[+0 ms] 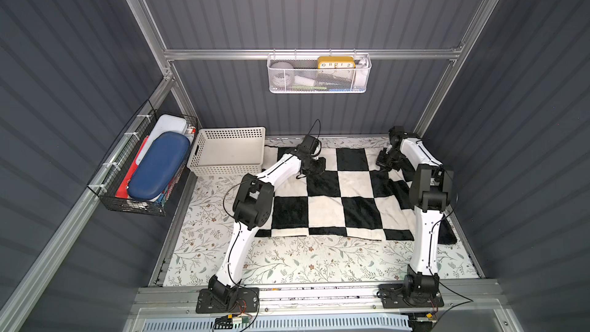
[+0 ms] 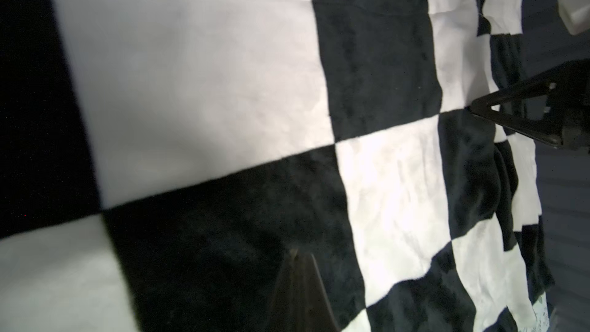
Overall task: Roll up the pillowcase
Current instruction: Adjust the pillowcase at the center of the board.
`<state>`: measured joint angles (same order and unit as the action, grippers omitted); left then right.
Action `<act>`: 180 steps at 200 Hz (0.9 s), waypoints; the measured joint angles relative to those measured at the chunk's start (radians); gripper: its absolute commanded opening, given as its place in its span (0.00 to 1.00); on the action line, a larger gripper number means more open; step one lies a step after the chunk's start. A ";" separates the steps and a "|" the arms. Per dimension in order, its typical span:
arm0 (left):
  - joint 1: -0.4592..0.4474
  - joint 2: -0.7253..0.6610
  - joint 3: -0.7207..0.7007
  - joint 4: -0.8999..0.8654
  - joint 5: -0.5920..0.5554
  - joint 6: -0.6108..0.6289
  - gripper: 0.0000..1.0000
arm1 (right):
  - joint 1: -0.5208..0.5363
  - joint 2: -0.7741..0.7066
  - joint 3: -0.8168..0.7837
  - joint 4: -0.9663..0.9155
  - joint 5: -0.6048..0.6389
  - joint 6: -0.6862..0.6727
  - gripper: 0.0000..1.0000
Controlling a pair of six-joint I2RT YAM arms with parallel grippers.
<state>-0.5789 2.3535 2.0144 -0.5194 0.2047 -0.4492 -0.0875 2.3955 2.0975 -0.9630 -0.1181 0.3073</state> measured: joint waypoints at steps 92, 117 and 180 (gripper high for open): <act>0.007 0.058 -0.008 -0.150 -0.025 -0.088 0.00 | -0.081 0.116 0.143 -0.117 -0.007 0.049 0.00; 0.007 0.081 0.014 -0.151 0.005 -0.094 0.00 | -0.127 0.113 0.132 -0.129 -0.027 0.056 0.00; 0.004 0.111 0.069 -0.147 0.002 -0.098 0.00 | -0.183 0.094 0.103 -0.137 -0.095 0.071 0.00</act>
<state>-0.5751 2.4645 2.0830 -0.6666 0.2066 -0.5468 -0.2703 2.4893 2.2009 -1.1000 -0.2134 0.3782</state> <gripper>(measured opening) 0.045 0.042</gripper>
